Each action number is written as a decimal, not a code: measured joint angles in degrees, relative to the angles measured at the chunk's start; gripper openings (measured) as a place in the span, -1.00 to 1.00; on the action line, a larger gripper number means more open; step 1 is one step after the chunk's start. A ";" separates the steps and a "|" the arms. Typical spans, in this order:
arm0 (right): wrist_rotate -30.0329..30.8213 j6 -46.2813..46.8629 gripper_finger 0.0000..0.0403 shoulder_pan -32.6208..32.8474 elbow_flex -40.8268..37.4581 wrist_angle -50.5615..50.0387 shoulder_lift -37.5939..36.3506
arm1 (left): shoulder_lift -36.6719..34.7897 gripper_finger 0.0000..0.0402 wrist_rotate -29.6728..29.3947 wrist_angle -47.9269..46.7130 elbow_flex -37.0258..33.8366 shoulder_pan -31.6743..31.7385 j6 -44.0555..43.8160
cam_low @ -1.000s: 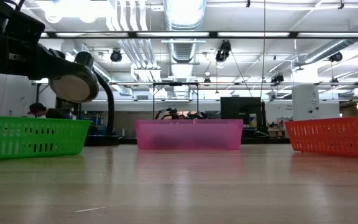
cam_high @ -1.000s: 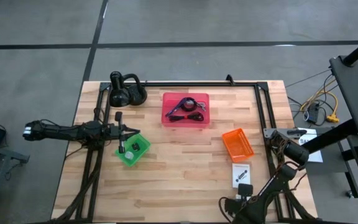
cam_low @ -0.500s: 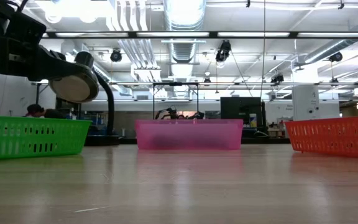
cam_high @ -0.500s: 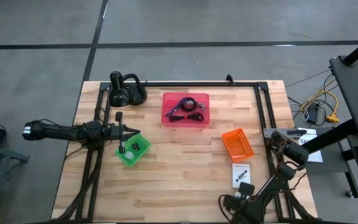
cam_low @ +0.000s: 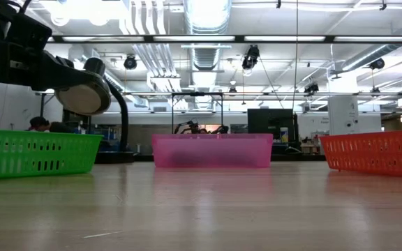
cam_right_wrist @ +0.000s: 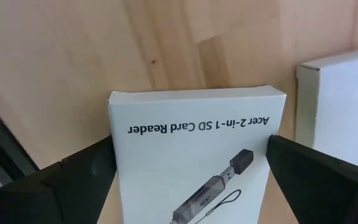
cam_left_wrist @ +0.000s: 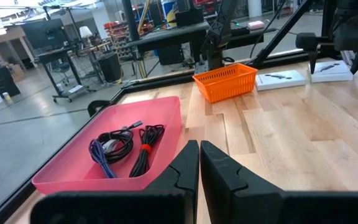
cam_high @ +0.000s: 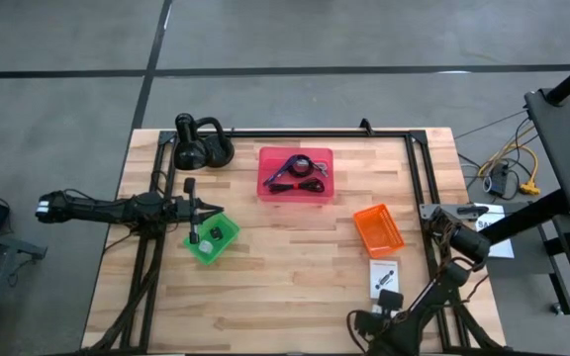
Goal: Pick and place items into bin
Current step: Put the top card reader box into the orange bin
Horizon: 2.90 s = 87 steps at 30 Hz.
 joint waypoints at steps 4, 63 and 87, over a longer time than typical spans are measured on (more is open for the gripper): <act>-1.19 6.12 0.91 -0.45 -0.16 -0.73 0.02 | 0.02 -1.00 0.02 0.00 0.00 0.00 -0.02; 15.80 13.07 0.91 4.54 -3.28 -16.03 -17.32 | -0.26 -1.00 0.01 3.01 0.00 0.00 -0.09; 0.57 19.56 0.91 6.85 -18.43 7.73 -18.97 | -0.29 -1.00 0.00 3.01 0.00 0.00 -3.05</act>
